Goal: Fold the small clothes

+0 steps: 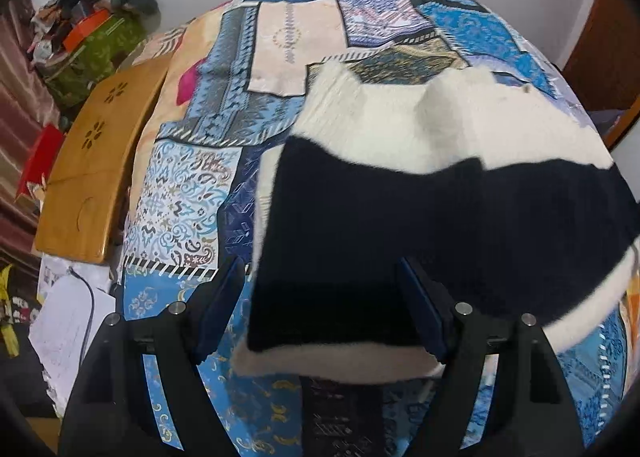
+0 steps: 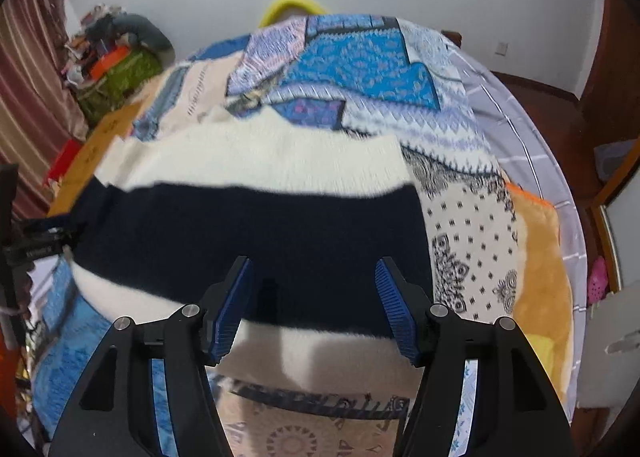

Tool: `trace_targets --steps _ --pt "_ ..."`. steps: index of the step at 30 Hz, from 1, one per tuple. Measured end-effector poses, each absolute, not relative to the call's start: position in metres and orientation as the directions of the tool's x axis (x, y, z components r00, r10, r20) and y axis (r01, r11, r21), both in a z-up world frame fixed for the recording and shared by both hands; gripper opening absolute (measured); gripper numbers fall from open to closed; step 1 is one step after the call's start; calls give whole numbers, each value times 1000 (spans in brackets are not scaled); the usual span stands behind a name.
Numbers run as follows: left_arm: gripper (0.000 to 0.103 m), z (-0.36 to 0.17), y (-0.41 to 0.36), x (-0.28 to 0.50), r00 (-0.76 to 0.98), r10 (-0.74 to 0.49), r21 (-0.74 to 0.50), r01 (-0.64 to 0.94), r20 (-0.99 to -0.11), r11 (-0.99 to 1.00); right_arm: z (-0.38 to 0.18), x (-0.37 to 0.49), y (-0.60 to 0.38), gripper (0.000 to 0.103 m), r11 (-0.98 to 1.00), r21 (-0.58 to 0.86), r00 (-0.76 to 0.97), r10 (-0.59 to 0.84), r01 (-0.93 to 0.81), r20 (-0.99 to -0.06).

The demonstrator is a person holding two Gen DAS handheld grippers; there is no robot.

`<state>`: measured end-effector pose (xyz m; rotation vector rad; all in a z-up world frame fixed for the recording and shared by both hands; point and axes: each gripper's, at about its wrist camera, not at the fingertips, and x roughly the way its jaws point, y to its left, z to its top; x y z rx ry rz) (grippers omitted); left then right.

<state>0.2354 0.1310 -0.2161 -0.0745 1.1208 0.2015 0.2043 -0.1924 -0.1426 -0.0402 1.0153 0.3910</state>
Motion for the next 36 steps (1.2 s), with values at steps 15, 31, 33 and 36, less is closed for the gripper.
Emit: trace_targets --steps 15,31,33,36 --pt "86 -231 183 211 447 117 -37 -319 -887 947 -169 195 -232 75 955 173 433 266 -242 -861" --pt "89 -219 209 176 449 126 -64 -383 -884 922 -153 180 -240 75 966 140 456 228 -219 -860" --pt "89 -215 215 171 453 119 -83 -403 -884 911 -149 179 -238 75 964 142 460 233 -225 -857" --pt "88 -208 222 165 429 222 3 -453 -876 891 -142 176 -231 75 961 133 473 238 -243 -848"
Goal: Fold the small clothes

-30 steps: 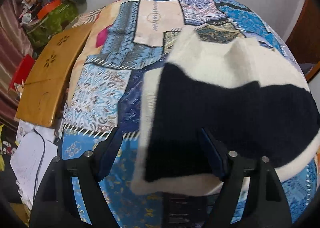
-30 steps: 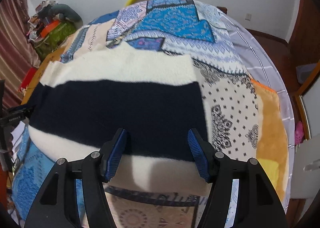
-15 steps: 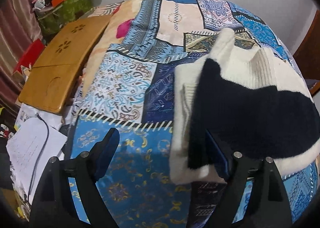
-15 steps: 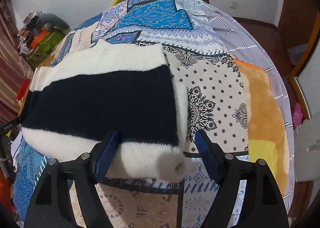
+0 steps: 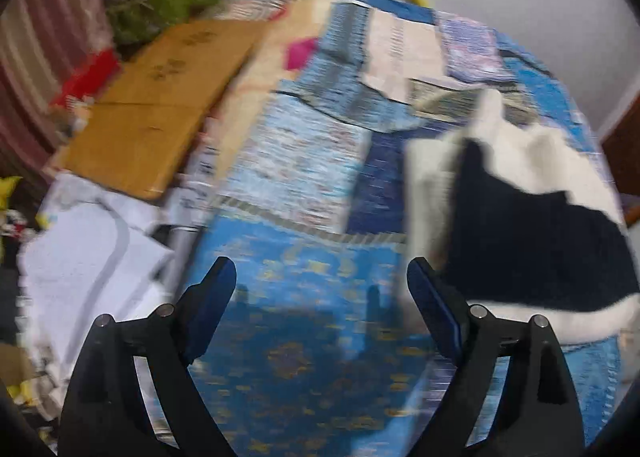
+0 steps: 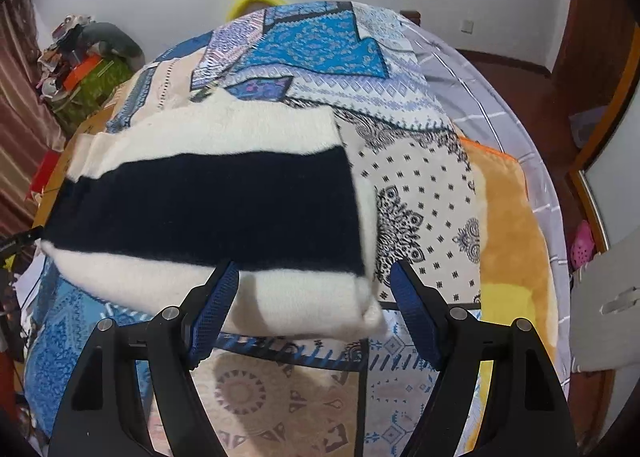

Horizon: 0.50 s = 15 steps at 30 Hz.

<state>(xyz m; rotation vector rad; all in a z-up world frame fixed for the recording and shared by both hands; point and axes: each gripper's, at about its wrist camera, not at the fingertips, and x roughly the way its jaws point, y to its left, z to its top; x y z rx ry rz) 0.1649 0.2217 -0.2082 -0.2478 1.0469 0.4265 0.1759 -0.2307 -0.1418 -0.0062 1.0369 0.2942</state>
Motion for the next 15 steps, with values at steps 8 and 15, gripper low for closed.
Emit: trace_targets --steps 8,15 --pt "88 -196 237 132 435 221 -10 -470 -873 883 -123 171 -197 75 940 134 496 282 -313 -821" --pt "88 -176 218 120 498 178 -67 -436 -849 897 -116 170 -156 75 911 130 486 325 -393 -811"
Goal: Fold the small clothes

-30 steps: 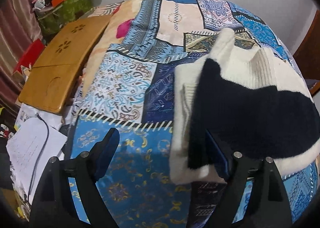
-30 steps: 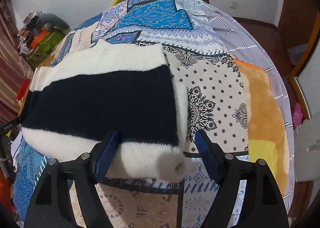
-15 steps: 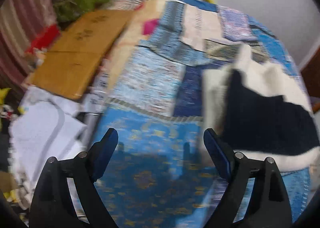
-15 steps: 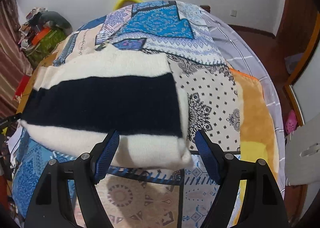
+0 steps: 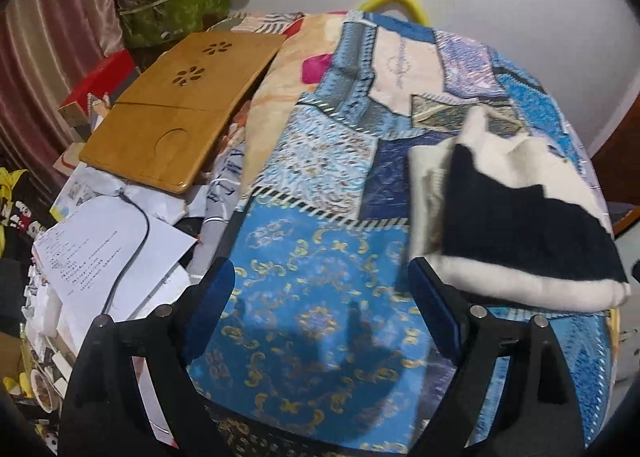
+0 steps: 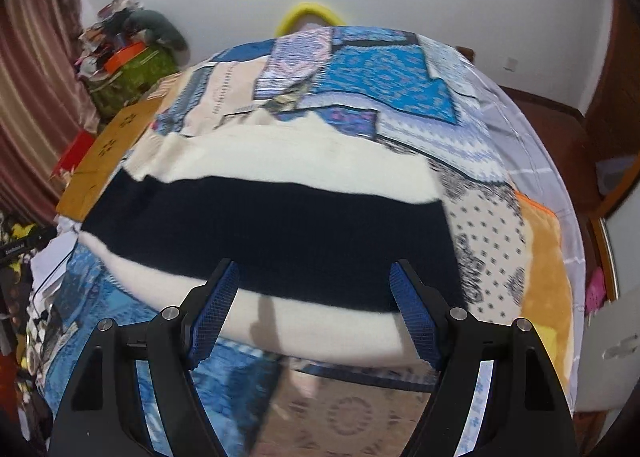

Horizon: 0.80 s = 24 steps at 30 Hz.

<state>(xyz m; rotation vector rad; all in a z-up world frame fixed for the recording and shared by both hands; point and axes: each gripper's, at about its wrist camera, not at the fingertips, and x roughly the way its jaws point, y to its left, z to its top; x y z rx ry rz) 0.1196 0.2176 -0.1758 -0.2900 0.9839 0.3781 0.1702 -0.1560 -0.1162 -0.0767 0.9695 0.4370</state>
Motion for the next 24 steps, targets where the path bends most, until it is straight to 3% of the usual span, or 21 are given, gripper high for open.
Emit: trace_targets --steps 13,24 --pt "89 -174 149 143 528 3 -185 -303 -849 935 -117 168 -98 75 855 113 463 380 -507 -801" --pt "89 -214 134 160 452 -263 -434 -332 -852 837 -158 177 -89 76 852 132 380 357 -506 -853"
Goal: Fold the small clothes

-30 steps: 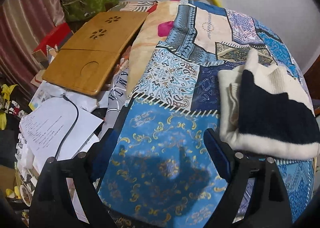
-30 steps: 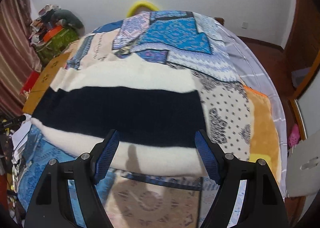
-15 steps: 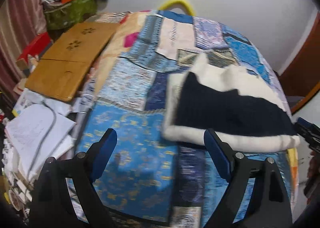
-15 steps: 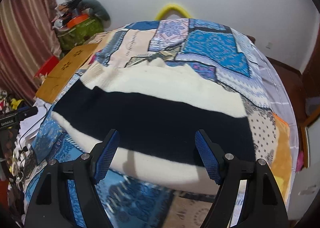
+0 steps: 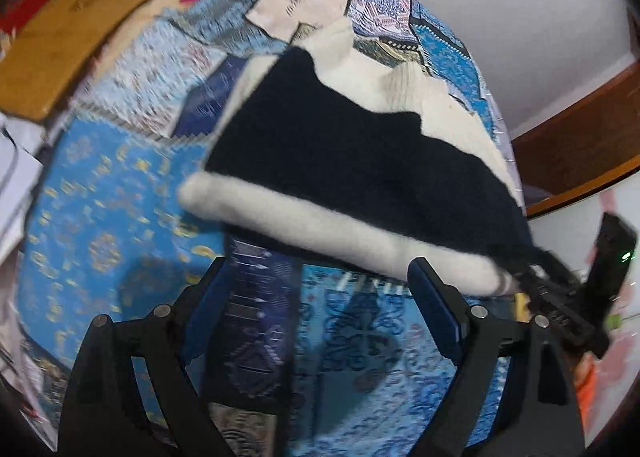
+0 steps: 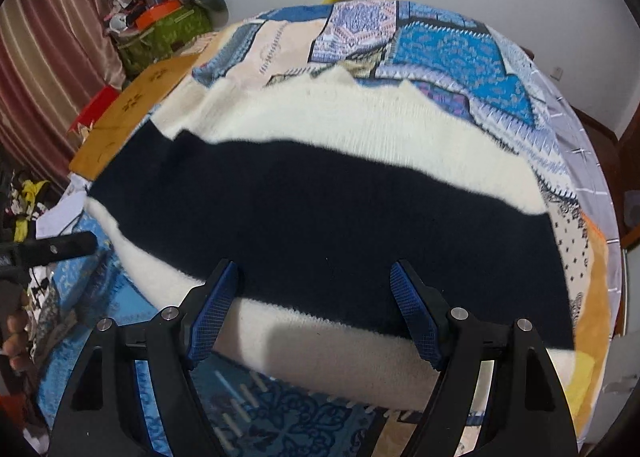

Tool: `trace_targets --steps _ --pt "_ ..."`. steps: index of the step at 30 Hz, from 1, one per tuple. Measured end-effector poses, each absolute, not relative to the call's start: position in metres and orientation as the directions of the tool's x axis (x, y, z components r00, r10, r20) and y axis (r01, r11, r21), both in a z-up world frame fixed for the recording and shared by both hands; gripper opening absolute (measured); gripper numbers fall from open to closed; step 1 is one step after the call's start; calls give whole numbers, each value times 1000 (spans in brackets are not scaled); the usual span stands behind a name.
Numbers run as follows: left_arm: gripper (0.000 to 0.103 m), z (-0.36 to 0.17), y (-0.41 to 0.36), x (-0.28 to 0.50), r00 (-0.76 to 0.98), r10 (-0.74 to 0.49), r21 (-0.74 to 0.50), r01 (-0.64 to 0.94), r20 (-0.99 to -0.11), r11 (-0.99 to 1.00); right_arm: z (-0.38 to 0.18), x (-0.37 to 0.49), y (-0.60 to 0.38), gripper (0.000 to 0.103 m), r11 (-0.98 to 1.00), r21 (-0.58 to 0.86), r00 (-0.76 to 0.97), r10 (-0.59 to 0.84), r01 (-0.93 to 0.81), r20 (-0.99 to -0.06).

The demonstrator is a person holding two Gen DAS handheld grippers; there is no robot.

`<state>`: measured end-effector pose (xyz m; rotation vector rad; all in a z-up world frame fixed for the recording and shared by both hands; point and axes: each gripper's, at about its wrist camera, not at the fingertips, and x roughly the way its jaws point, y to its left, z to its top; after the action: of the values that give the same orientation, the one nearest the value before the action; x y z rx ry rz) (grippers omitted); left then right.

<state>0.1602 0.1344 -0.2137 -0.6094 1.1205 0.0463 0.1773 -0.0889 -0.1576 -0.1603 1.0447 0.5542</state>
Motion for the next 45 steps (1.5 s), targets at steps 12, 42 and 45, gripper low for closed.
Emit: trace_targets --steps 12,42,45 --pt "89 -235 143 183 433 -447 -607 -374 -783 701 -161 178 -91 83 844 167 367 389 -509 -845" --pt "34 -240 175 238 563 -97 -413 -468 -821 781 -151 174 -99 85 845 133 389 372 -519 -843" --pt "32 -232 178 231 577 -57 -386 -466 -814 796 -148 173 -105 85 850 134 399 371 -509 -838"
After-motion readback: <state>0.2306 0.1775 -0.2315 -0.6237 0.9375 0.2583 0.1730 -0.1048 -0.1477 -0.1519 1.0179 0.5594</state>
